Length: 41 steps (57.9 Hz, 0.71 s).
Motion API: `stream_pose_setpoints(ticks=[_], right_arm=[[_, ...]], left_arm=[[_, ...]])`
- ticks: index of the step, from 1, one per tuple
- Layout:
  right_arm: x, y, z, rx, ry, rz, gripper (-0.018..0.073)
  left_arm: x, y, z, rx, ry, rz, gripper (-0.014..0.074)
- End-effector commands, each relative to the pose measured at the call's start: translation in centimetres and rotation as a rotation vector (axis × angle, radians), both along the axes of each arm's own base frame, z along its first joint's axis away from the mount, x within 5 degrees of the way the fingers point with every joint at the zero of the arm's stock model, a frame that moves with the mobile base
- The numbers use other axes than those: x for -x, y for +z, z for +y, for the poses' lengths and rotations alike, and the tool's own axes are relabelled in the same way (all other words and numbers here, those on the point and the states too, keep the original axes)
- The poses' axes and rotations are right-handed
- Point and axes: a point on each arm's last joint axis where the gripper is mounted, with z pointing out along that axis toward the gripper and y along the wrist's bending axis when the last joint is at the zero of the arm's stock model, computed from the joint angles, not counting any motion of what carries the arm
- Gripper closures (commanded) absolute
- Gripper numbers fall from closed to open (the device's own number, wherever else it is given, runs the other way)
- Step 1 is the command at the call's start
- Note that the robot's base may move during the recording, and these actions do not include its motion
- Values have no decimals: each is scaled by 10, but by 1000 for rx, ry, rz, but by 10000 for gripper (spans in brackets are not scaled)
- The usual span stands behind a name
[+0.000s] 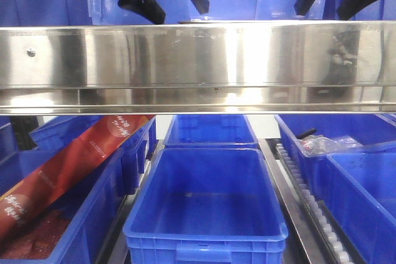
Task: Stack silver trays without gaps
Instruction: 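Close both grippers on opposite rims of the silver tray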
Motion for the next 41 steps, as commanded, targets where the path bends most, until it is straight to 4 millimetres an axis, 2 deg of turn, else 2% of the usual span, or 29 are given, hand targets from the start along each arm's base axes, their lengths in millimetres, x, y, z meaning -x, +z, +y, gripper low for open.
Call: stream_pose_setpoints(ticks=[1, 13, 41], right_arm=[[-3, 6, -1, 26, 0, -51, 199], [-4, 5, -2, 31, -1, -56, 199], [-5, -9, -1, 30, 14, 21, 199]], left_arm=[[-1, 3, -4, 29, 2, -19, 183], [-1, 4, -5, 36, 4, -31, 183], [-1, 4, -6, 61, 9, -18, 184]])
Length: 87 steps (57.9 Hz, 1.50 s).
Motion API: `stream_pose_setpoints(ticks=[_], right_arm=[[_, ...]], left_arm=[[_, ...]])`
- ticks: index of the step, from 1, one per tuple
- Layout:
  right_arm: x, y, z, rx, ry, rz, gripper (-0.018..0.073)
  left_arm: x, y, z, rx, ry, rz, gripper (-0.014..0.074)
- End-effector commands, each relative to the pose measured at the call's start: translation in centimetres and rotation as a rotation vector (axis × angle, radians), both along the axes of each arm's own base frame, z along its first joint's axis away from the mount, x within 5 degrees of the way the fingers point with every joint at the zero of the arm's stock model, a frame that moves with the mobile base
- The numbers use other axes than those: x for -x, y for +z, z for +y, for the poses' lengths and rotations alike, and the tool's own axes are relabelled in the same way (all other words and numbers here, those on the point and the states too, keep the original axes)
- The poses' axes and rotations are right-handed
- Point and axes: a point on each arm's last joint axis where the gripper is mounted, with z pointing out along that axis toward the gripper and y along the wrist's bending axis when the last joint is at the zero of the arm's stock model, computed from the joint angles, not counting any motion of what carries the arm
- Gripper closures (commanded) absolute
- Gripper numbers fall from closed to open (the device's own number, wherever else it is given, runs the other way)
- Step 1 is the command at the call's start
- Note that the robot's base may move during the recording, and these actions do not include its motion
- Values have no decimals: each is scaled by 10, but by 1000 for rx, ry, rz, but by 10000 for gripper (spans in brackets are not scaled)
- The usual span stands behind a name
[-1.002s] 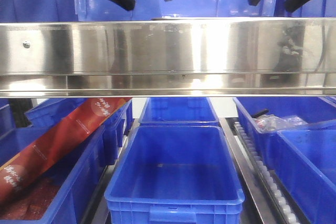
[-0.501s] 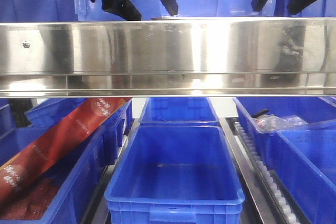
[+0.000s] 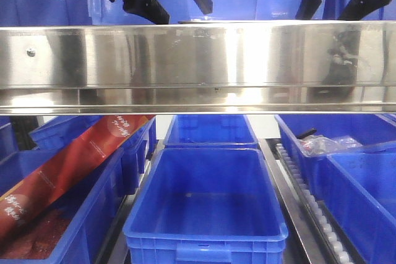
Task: Stack silver trays without gaps
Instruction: 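Close both grippers on opposite rims of the silver tray, then lift the silver tray off the shelf with both grippers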
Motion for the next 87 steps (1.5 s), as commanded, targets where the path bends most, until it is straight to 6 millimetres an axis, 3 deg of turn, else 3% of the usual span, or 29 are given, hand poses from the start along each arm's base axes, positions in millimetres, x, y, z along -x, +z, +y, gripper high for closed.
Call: stream_pose_setpoints(ticks=[1, 7, 24, 52, 87], right_arm=[[-1, 4, 0, 13, 8, -19, 199], [-1, 5, 0, 13, 8, -20, 205], [0, 4, 0, 13, 10, -14, 333], [-1, 4, -1, 24, 10, -21, 335], [0, 4, -2, 45, 16, -13, 335]], left_arm=[[1, 5, -3, 21, -1, -19, 184], [1, 5, -3, 19, -2, -16, 184], [1, 4, -3, 16, -3, -12, 186], [-3, -20, -8, 7, -3, 74, 186], [-2, -19, -8, 10, -3, 75, 186]])
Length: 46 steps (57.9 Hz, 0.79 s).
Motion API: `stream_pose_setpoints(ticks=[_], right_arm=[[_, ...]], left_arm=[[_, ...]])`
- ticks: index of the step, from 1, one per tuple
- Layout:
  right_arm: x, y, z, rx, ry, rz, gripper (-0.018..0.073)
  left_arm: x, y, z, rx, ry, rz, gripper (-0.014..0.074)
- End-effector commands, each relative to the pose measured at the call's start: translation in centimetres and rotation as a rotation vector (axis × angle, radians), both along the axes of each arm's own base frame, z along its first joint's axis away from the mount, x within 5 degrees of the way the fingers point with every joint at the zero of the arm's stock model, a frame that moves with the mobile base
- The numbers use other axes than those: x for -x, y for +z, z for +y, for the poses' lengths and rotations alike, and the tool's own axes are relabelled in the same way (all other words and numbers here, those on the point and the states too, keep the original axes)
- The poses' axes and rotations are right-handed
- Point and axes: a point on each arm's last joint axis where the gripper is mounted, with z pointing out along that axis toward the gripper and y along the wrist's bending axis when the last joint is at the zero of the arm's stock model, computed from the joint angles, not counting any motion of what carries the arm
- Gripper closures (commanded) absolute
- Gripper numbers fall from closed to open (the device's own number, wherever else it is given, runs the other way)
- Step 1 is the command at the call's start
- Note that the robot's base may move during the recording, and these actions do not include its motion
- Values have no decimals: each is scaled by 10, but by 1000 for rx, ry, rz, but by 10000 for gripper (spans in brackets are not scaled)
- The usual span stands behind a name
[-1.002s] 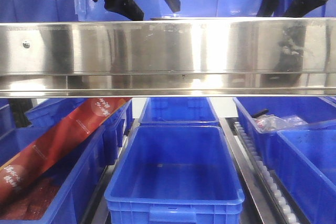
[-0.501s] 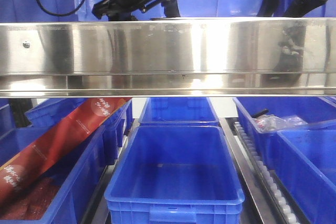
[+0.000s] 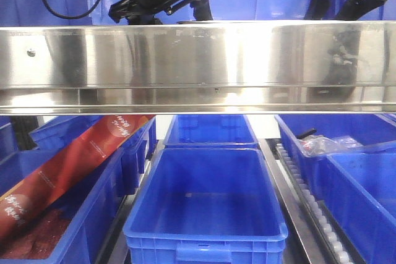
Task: Stack silver trays without gaps
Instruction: 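Lift the silver tray off the shelf with both grippers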
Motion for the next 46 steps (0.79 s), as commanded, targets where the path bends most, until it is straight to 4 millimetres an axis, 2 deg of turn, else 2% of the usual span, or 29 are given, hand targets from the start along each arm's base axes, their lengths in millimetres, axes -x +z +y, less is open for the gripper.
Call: stream_pose_setpoints(ticks=[1, 8, 15, 19, 24, 27, 31, 34, 37, 46], right_arm=[[0, 4, -1, 24, 10, -17, 335], [0, 4, -1, 26, 10, -17, 335], [0, 4, -1, 26, 10, -17, 335], [0, 4, -1, 26, 10, -17, 345], [0, 4, -1, 26, 10, -17, 400], [0, 4, -1, 26, 11, -15, 474], [0, 4, -1, 26, 11, -12, 592], [0, 4, -1, 26, 12, -10, 662], [0, 4, -1, 26, 12, -10, 635], [0, 4, -1, 26, 12, -10, 638]], left_arm=[[2, 4, -3, 15, -3, -5, 186], [2, 4, -3, 16, -3, -5, 200], [2, 5, -3, 25, -1, -1, 253], [3, 7, -3, 35, 1, -5, 326], [3, 10, -3, 43, 3, -13, 442], [3, 11, -3, 43, 3, -14, 507], [3, 11, -3, 42, 3, -13, 637], [3, 10, -3, 40, 2, -10, 614], [3, 10, -3, 40, 2, -10, 604], [4, 14, -3, 44, 1, -16, 605]])
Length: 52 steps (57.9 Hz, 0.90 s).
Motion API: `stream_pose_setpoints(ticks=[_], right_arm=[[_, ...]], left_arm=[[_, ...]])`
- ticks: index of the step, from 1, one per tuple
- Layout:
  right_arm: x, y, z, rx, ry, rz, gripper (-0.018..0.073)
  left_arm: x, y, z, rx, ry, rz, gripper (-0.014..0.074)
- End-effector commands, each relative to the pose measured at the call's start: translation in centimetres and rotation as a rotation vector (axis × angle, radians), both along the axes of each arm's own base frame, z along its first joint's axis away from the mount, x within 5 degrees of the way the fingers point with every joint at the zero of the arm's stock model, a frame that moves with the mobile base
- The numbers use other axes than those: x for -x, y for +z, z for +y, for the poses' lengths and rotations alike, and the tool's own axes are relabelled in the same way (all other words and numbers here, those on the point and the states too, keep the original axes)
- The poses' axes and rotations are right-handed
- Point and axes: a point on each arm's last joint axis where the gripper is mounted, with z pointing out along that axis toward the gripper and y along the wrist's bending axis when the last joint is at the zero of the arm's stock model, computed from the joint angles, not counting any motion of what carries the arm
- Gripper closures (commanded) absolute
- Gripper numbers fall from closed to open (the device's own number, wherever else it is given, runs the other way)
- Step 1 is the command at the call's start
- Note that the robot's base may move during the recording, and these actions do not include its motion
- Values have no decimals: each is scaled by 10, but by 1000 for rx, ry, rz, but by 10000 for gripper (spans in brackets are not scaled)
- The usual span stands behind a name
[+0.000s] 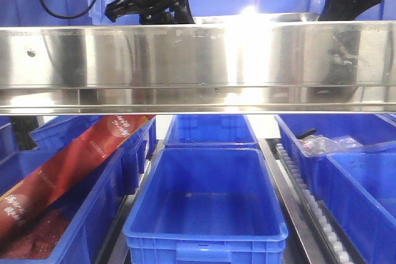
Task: Stack silver trays without gaps
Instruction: 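Lift the silver tray off the shelf with both grippers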
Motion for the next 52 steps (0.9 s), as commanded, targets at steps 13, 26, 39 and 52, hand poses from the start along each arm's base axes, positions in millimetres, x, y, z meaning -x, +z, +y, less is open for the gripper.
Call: stream_pose_setpoints(ticks=[13, 26, 39, 52], right_arm=[[2, 7, 2, 4, 19, -13, 638], [15, 31, 2, 3, 22, -61, 638], [30, 58, 2, 2, 24, -123, 638], [42, 84, 1, 1, 24, -193, 638]], left_arm=[[6, 44, -3, 46, -28, -70, 605], [9, 79, 1, 27, -49, -134, 617], [15, 91, 3, 12, -69, -109, 616], [19, 99, 6, 9, -76, -105, 616]])
